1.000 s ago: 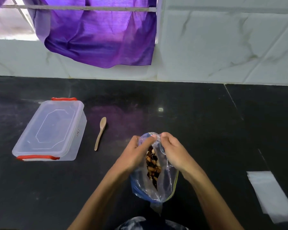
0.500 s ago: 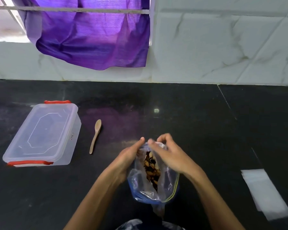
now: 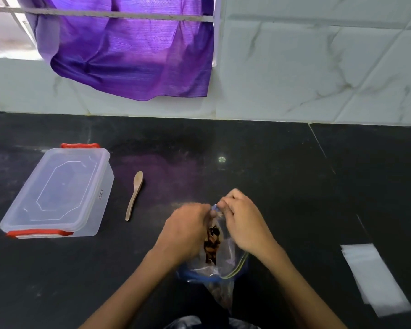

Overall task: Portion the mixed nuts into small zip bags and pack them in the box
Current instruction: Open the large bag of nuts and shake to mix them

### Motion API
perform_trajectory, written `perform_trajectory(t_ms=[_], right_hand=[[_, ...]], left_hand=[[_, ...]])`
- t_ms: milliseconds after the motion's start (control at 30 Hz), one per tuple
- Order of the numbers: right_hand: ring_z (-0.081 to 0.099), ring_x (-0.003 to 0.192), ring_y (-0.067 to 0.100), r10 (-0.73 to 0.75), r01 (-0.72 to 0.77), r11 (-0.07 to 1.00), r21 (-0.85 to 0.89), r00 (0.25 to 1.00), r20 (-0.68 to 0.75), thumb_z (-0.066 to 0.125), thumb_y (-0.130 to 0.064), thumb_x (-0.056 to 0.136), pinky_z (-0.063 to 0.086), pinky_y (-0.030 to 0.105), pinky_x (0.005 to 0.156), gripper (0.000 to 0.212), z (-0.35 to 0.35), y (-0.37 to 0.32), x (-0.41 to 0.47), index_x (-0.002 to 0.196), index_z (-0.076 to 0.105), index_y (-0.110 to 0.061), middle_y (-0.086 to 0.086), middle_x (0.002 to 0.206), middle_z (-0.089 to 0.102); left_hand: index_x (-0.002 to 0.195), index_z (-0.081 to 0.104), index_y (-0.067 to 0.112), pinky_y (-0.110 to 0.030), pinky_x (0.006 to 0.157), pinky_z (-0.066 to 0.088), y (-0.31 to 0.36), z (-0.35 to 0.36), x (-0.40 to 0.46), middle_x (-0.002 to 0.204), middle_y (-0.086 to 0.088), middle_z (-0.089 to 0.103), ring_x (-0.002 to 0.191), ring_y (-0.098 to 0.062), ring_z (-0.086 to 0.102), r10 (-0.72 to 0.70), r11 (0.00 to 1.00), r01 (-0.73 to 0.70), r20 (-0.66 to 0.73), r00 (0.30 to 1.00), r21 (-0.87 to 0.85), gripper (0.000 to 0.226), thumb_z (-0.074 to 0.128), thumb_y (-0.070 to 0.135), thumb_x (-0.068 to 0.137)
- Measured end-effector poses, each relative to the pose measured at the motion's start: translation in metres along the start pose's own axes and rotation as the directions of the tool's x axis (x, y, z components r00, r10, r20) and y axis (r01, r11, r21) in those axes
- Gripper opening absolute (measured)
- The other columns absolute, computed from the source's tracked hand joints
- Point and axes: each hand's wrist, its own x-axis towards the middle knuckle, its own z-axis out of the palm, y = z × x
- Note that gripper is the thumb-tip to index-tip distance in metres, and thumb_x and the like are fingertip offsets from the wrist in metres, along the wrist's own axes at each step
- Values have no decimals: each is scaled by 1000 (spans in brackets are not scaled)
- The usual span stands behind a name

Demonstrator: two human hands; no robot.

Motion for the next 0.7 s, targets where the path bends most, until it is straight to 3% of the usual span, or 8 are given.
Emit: perform_trajectory(t_ms=[67,133,200,300,467,567,633,700], right_hand=[[49,80,6,138,-193,943,273,969,207,35,-36,101,42,27,77,35,-8,1,6,81,58,-18,-6,87,49],[54,85,7,213,-306,889,340,935,285,40,-50,95,44,18,67,35,-16,1,3,93,60,-22,-3,97,55],[53,98,10,309,-340,928,154,931,194,55,-58,84,42,16,65,42,-20,1,-9,113,53,-28,-5,109,48],[58,84,6,380,-380,925,-16,925,-5,65,-50,81,52,25,70,34,-19,-6,-31,100,55,-23,-10,93,56],[57,72,2,330,-328,943,51,944,-21,52,-27,95,41,13,54,14,-8,-7,-35,90,65,-24,-10,80,62],[59,72,6,337,-340,911,235,940,56,51,-23,96,43,19,60,19,-1,4,-30,85,67,-20,-6,79,66],[63,73,14,329,-377,772,512,926,186,49,-20,98,50,32,72,25,5,12,-29,83,69,-16,1,78,69],[67,77,17,260,-456,488,744,890,375,43,-14,100,54,36,78,31,6,12,-29,85,70,-12,7,82,71]], left_hand=[[79,53,3,-44,73,47,-4,-3,5,73,-5,55,67,-17,51,-31,933,96,186,982,-348,49,32,42,99],[83,58,1,-45,79,46,-2,-6,4,76,-6,57,72,-20,52,-97,819,228,264,959,-527,57,32,52,92],[98,61,5,-45,93,44,0,-6,0,98,-7,63,96,-24,59,-216,843,291,210,954,-454,53,35,51,95],[122,45,17,-38,98,38,3,-9,-22,125,-5,42,119,-25,42,-448,889,447,15,894,-102,58,40,65,89],[80,56,15,-32,63,48,-2,-12,-37,83,-2,60,74,-18,58,-519,854,512,-104,848,-87,37,51,49,93],[64,53,14,-23,47,40,-8,-11,-34,61,0,57,54,-11,51,-499,818,465,-16,866,-339,42,45,33,100],[73,62,6,-18,52,50,-4,-8,-35,63,-5,66,53,-12,61,-470,449,460,235,851,-766,43,40,27,103],[80,65,1,-25,57,57,2,-5,-37,67,-10,71,56,-16,68,-356,6,464,432,829,-886,42,38,25,102]])
